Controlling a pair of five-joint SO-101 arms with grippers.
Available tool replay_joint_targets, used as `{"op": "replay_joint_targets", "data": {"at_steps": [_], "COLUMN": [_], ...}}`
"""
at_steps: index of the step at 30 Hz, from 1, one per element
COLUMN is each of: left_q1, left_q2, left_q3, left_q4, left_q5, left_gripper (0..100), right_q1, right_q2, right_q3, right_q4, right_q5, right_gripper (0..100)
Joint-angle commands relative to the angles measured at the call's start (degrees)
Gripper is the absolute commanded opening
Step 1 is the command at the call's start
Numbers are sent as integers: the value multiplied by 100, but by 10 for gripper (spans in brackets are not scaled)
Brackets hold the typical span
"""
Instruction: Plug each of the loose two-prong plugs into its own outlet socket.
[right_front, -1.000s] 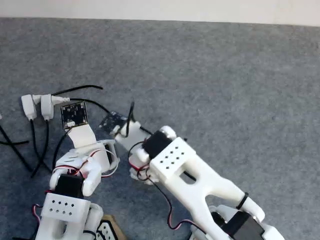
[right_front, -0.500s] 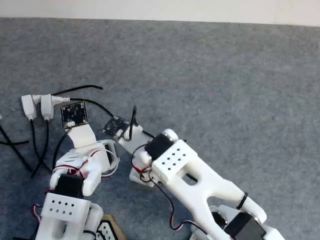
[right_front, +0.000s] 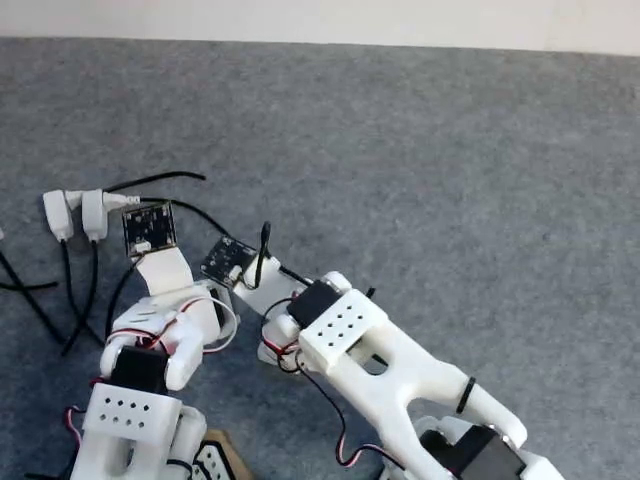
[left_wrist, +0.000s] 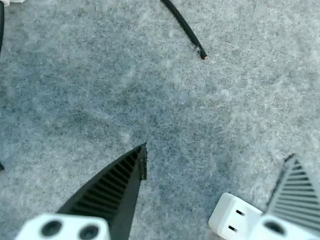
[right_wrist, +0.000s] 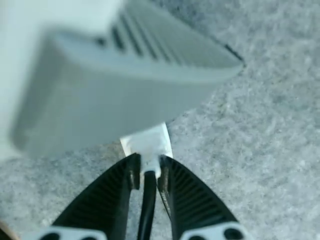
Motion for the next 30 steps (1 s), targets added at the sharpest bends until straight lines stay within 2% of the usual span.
{"op": "replay_joint_targets", "data": {"at_steps": [1,5,9,13,20,24,30], "left_q1": [-31,-92,-488,-593,-567,-567,-567], "left_q2": [-4,-4,4,4,171,1323,4189], "left_q3": [-31,-163,-840,-1226,-2053,-2466,-3881], "left_q4": [-79,-62,677,1196,1960,2268,2892], "left_q5": [-18,-18,-18,-44,-53,-440,-1785], "left_gripper": [400,400,400,400,400,400,400], "right_q1": [84,101,268,752,1666,2571,4409], "right_q2": [567,215,-725,-1780,-3125,-3749,-4901], "right_q3": [154,127,31,-435,-2026,-2879,-2879], "right_q4": [-198,22,391,1112,2352,2879,2897], "right_q5": [44,35,-62,79,79,70,-193], "right_gripper": [9,22,171,294,305,305,305]}}
